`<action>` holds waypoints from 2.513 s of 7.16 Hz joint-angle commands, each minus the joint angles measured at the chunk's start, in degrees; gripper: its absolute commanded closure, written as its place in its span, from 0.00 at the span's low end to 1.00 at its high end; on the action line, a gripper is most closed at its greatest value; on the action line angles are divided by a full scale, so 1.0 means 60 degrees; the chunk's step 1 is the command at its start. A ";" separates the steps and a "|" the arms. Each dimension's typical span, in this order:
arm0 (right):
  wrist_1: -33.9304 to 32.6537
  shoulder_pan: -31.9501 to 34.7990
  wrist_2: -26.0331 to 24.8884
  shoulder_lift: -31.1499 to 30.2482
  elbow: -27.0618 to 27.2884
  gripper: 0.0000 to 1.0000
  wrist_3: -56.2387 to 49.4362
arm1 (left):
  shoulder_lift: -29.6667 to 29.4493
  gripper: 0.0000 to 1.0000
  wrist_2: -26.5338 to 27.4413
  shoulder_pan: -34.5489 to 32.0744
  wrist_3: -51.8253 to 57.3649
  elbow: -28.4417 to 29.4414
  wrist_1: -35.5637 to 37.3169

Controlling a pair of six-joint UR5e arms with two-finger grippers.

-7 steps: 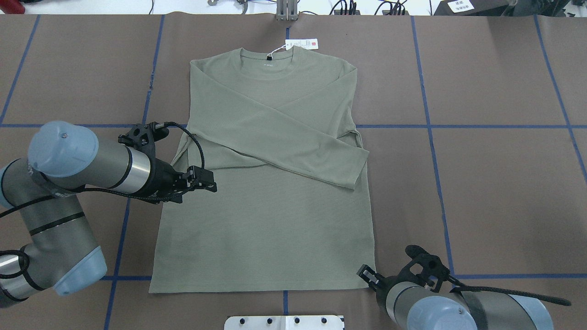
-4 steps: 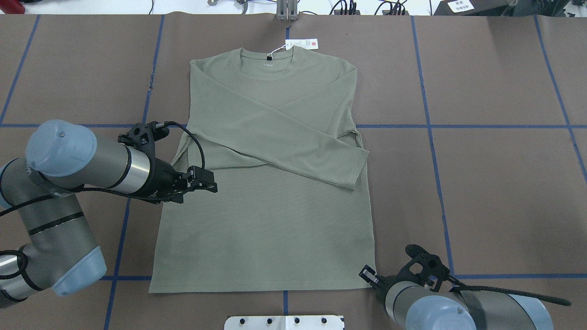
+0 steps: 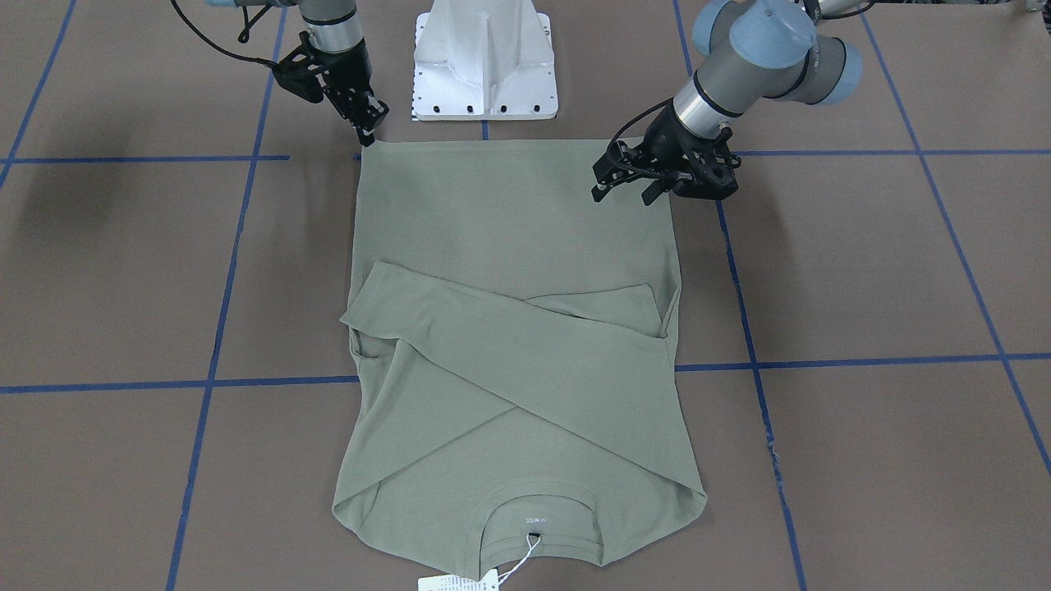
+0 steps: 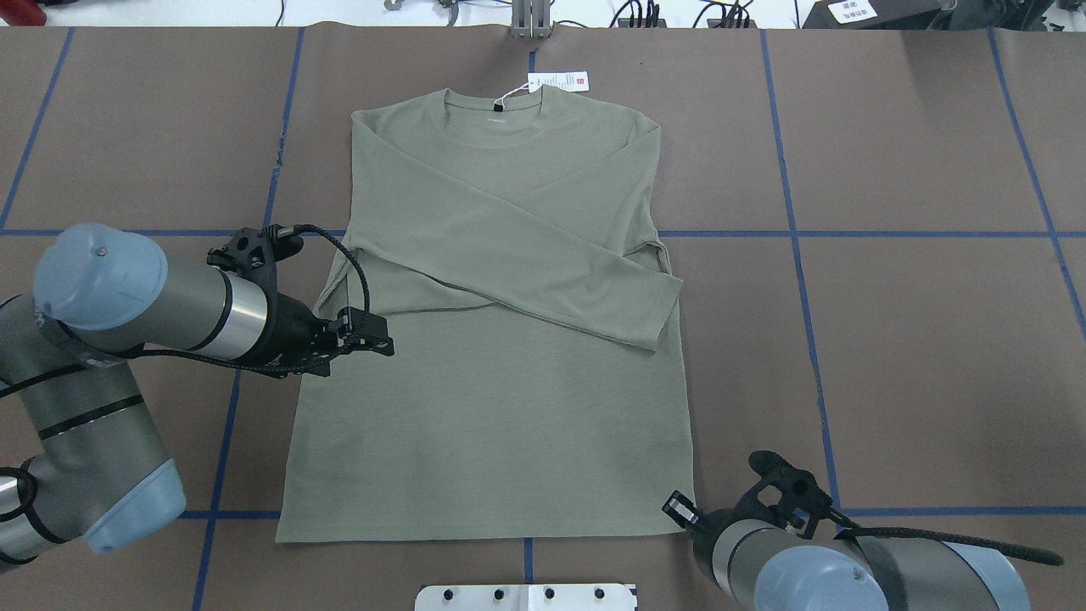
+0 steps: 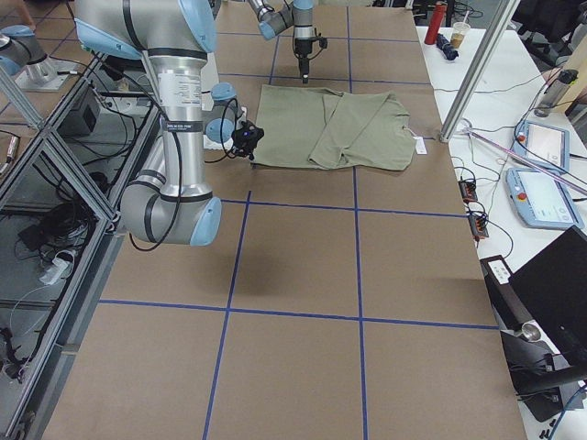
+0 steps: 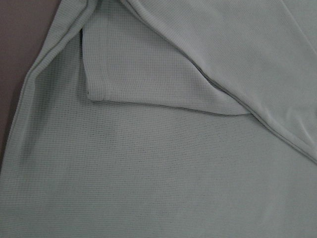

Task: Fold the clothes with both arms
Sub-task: 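Close both grippers on the hem corners, then lift the hem with both grippers and fold it toward the collar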

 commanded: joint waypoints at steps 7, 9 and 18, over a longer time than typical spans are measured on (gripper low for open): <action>-0.0967 0.0089 0.0024 -0.0087 0.1115 1.00 0.0024 | 0.2181 0.02 0.3120 0.3641 -0.3247 -0.1358 0.0809; -0.0967 0.0074 0.0024 -0.0072 0.1130 1.00 0.0009 | 0.2297 0.07 0.3091 0.3731 -0.3306 -0.1329 0.0840; -0.0967 0.0089 0.0024 -0.0057 0.1130 1.00 0.0009 | 0.2679 1.00 0.3017 0.3878 -0.3584 -0.1548 0.0928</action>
